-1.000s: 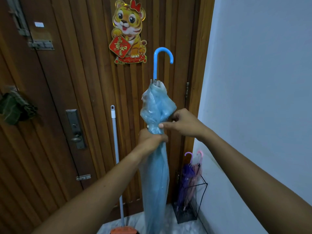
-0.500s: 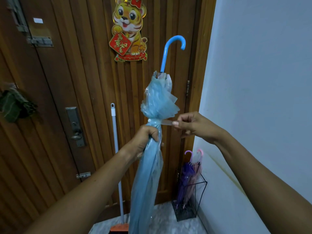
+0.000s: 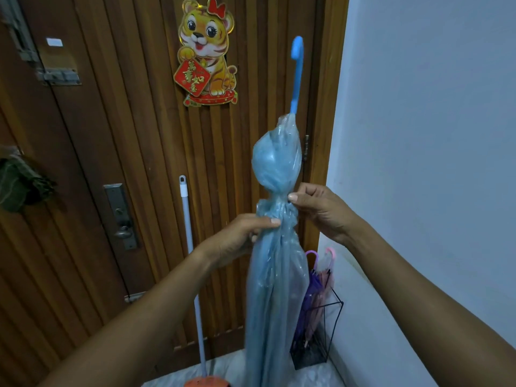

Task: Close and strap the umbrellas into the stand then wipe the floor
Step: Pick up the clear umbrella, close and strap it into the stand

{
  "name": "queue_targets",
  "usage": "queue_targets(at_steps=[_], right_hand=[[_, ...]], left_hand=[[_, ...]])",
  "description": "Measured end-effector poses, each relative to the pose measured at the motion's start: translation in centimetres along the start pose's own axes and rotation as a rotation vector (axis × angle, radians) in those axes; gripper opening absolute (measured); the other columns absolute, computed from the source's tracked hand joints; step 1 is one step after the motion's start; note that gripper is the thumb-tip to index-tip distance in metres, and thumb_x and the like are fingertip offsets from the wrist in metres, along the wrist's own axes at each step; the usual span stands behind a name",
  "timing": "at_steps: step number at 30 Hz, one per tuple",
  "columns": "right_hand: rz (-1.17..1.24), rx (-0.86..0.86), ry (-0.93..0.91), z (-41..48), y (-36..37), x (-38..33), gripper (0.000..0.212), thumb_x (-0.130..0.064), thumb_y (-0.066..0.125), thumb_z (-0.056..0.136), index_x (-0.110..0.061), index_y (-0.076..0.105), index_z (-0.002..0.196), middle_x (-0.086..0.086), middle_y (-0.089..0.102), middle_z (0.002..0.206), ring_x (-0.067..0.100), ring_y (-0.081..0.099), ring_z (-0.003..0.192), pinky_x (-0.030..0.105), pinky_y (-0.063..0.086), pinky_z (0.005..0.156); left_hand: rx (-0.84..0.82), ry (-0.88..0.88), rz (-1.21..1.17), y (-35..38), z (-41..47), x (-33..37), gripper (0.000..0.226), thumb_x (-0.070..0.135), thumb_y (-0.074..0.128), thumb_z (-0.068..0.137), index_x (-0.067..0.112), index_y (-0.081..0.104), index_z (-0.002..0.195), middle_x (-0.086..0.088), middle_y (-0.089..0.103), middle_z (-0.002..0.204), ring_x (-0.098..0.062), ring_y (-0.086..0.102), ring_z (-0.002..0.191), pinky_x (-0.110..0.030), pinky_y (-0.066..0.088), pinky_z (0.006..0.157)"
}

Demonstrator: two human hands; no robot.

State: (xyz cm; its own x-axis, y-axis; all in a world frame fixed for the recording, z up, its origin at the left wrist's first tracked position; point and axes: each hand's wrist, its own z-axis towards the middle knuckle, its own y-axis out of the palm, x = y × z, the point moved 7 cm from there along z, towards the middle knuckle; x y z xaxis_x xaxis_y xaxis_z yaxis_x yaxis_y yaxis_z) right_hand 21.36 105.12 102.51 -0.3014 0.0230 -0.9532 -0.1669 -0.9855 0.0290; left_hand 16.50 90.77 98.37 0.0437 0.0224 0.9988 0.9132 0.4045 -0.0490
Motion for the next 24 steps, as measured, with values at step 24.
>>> queue_targets(at_steps=[24], right_hand=[[-0.337, -0.062, -0.128, -1.1, 2.7, -3.7, 0.016, -0.017, 0.073, 0.089, -0.001, 0.075, 0.091, -0.01, 0.072, 0.084, 0.006, 0.068, 0.092, 0.021, 0.051, 0.087]], left_hand=[[0.184, 0.209, -0.396, -0.4, 2.0, 1.1, 0.041, 0.012, 0.058, 0.028, 0.006, 0.046, 0.066, -0.004, 0.045, 0.048, -0.016, 0.046, 0.039, -0.026, 0.046, 0.048]])
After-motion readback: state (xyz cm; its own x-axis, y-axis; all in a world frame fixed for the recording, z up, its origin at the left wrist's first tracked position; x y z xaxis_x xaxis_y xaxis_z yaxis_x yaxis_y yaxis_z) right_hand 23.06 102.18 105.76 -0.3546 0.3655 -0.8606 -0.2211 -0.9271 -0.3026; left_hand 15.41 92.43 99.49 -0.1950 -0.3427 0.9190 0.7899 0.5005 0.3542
